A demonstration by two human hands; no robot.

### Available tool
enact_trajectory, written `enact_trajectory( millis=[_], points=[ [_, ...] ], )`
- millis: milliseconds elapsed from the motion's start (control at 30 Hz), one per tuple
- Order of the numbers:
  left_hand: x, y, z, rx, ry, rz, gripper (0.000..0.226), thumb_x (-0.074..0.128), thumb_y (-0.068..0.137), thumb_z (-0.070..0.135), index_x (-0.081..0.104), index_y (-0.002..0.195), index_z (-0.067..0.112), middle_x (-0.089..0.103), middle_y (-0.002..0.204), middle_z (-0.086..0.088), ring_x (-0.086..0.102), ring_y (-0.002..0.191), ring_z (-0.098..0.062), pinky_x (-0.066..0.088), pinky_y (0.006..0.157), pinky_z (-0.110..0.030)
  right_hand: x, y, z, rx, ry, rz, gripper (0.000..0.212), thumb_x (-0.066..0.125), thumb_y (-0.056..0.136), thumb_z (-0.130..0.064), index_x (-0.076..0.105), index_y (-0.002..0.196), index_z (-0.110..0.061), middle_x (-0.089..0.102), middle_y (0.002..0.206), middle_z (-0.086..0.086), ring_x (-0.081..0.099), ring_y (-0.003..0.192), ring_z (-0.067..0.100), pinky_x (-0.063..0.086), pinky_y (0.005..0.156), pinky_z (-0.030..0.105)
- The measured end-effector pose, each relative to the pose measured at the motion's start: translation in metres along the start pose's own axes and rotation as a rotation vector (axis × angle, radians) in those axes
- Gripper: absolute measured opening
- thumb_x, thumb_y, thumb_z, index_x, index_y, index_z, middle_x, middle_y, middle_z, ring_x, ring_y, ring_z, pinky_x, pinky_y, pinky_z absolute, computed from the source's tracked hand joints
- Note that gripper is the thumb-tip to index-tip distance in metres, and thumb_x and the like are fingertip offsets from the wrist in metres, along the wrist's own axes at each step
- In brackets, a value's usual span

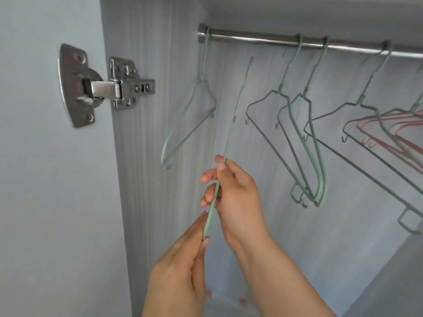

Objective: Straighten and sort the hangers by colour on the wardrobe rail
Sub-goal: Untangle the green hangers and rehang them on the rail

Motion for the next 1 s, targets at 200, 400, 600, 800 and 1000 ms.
enact_trajectory(
  millis=[200,400,600,800,1000],
  points=[
    [-0.015,0.052,0.014,0.044,0.026,0.142,0.038,0.041,0.083,0.024,0.065,0.112,0.014,0.061,0.094,0.014,0.053,0.093,0.017,0.027,0.074,0.013,0.029,0.031,-0.05,-0.151,-0.087,-0.025,0.022,0.033,0.098,-0.01,0.048,0.082,-0.011,0.044,0.056,0.0,0.034,0.026,0.002,0.038,0.033,0.015],
    [-0.003,0.086,-0.007,-0.067,-0.048,0.088,0.024,0.042,0.086,0.021,0.06,0.096,0.031,0.066,0.066,-0.002,0.059,0.068,-0.016,0.044,0.061,-0.017,0.033,0.072,-0.05,-0.127,-0.12,0.065,0.029,0.032,0.097,-0.008,0.045,0.071,-0.01,0.042,0.057,0.002,0.034,0.024,0.001,0.038,0.033,0.013],
    [0.014,0.08,-0.029,-0.146,-0.026,0.019,0.012,0.052,0.089,0.014,0.064,0.089,0.013,0.053,0.057,0.004,0.045,0.053,-0.01,0.038,0.051,-0.019,0.021,0.077,-0.023,-0.033,-0.214,0.054,0.019,0.036,0.097,-0.013,0.051,0.091,-0.004,0.047,0.059,0.001,0.038,0.028,0.002,0.042,0.043,0.019],
    [-0.008,0.069,-0.032,-0.197,-0.126,0.139,0.044,0.061,0.071,0.034,0.062,0.114,0.025,0.06,0.099,0.027,0.057,0.087,0.018,0.036,0.075,0.007,0.017,0.059,-0.025,-0.138,-0.525,-0.046,0.055,0.045,0.093,-0.017,0.023,0.143,-0.011,0.059,0.072,-0.007,0.054,0.066,0.002,0.041,0.063,0.0],
    [-0.01,0.077,-0.029,-0.148,-0.107,0.191,0.045,0.069,0.075,0.006,0.062,0.114,0.027,0.064,0.086,0.026,0.06,0.082,0.018,0.041,0.074,0.004,0.026,0.06,-0.023,-0.201,-0.578,-0.048,0.047,0.035,0.096,-0.012,0.025,0.142,-0.011,0.056,0.064,-0.005,0.054,0.064,0.003,0.045,0.074,0.01]
  ],
)
Point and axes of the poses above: each hand's wrist, its own y-axis towards the middle knuckle, its own x-axis out of the palm, z = x × y, the point moved 8 cm from there along y, towards the middle knuckle
